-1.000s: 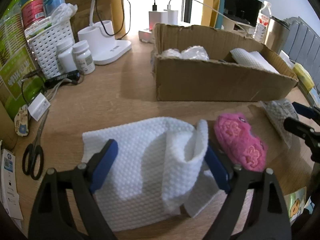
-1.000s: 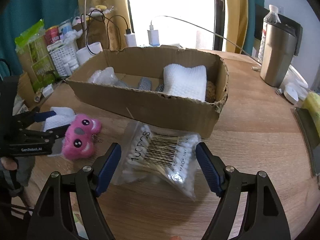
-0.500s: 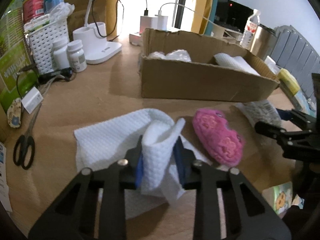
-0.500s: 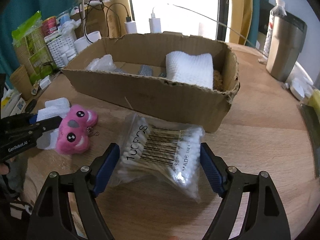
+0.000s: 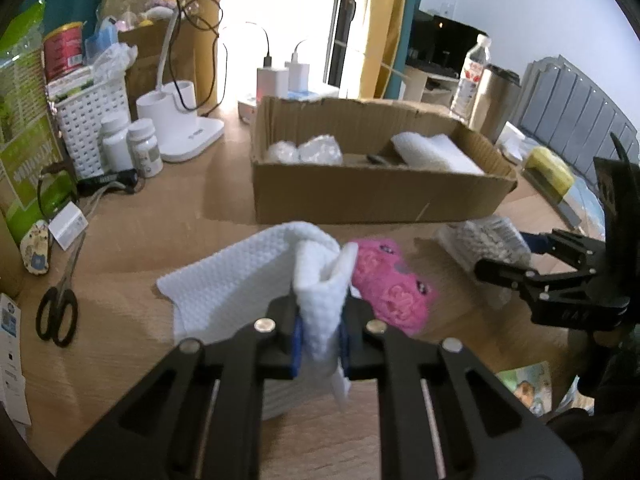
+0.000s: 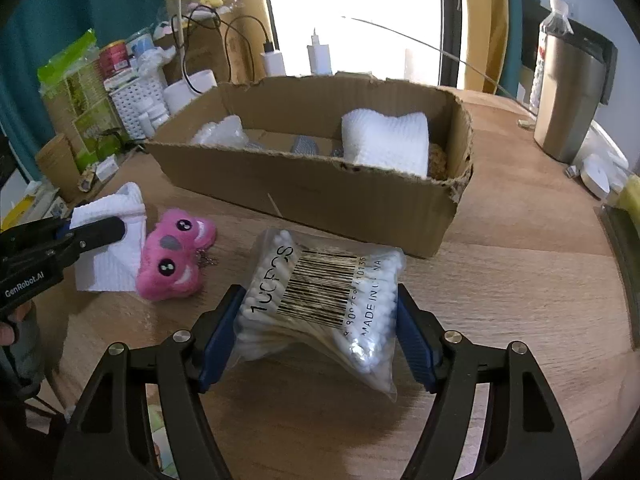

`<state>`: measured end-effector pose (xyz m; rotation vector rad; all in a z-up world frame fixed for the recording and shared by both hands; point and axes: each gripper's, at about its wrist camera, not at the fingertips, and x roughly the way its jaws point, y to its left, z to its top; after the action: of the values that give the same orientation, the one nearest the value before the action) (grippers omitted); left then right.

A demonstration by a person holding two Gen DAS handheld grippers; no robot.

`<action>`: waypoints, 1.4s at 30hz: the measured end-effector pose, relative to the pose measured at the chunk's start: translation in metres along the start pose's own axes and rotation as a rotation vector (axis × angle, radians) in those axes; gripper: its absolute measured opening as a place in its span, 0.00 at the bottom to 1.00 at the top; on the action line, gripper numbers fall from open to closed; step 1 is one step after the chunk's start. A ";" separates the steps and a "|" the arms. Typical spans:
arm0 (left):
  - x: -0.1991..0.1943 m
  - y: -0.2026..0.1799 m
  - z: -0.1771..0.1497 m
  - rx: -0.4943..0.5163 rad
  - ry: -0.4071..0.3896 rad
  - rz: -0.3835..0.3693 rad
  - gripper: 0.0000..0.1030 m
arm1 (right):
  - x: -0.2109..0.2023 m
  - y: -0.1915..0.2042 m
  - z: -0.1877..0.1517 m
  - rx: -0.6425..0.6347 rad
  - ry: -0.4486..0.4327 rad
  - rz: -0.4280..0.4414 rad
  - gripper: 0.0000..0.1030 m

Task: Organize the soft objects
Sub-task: 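Grasp the white wipe with the left tool while the right tool grasps the cotton-swab bag, then carry the wipe with the left tool while the right tool carries the swab bag to the box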

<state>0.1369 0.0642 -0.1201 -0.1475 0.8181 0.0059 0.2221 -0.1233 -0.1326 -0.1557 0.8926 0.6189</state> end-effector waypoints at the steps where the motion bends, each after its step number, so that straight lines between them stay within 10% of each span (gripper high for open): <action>1: -0.003 0.000 0.001 0.001 -0.007 -0.001 0.13 | -0.002 0.000 0.000 -0.001 -0.005 0.001 0.73; 42: -0.053 -0.015 0.072 0.057 -0.269 -0.050 0.13 | -0.060 -0.021 0.045 -0.003 -0.215 0.001 0.73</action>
<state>0.1534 0.0620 -0.0310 -0.1105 0.5458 -0.0442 0.2365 -0.1497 -0.0603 -0.0891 0.6844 0.6256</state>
